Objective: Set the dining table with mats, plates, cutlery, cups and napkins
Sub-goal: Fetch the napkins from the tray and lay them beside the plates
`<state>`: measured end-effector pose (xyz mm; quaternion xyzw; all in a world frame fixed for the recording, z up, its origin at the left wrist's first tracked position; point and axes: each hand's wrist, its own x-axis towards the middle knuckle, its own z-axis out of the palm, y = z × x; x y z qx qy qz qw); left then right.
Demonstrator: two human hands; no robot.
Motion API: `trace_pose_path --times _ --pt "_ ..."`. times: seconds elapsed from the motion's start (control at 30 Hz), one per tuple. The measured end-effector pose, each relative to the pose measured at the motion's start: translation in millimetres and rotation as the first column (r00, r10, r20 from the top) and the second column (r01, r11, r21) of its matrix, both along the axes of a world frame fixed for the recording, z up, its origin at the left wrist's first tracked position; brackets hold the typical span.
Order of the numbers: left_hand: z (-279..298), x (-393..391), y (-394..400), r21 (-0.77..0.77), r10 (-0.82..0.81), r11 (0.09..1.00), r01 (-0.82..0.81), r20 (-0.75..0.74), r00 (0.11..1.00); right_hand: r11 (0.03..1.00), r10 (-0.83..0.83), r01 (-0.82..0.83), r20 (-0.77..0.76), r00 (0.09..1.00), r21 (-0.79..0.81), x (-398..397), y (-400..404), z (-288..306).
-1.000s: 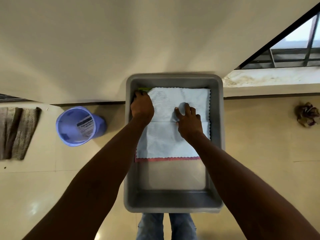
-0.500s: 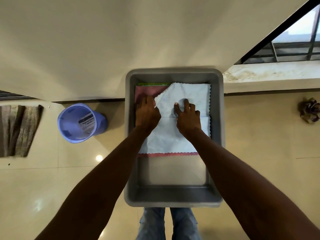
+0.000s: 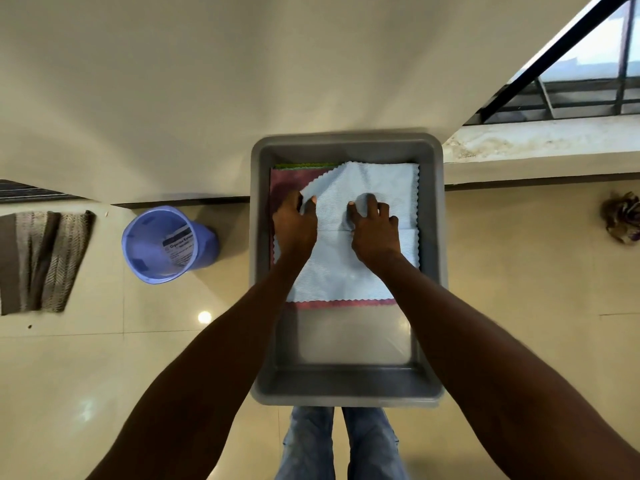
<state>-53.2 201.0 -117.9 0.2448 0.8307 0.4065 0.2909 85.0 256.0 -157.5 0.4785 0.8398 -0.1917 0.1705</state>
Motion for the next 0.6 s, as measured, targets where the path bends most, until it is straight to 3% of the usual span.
trace_pose_path --times 0.1,0.27,0.33,0.47,0.6 --pt "0 -3 -1 0.058 0.14 0.988 -0.142 0.043 0.989 1.0 0.005 -0.005 0.0 1.0 0.003 0 2 -1" --pt "5 3 2 0.072 0.089 0.994 -0.086 -0.038 0.995 0.999 0.001 -0.003 -0.055 0.998 -0.034 3 9 2" --pt "11 4 3 0.077 0.065 0.995 -0.061 -0.045 0.997 0.992 -0.079 0.062 -0.154 0.985 -0.107 5 14 6" --pt "41 5 -1 0.109 0.014 0.994 -0.018 0.037 0.999 0.885 -0.457 0.369 -0.374 0.807 -0.284 7 18 40" --pt "90 11 -8 0.098 -0.053 0.995 0.033 0.205 0.977 0.885 -0.466 0.394 -0.517 0.718 -0.249 8 16 97"
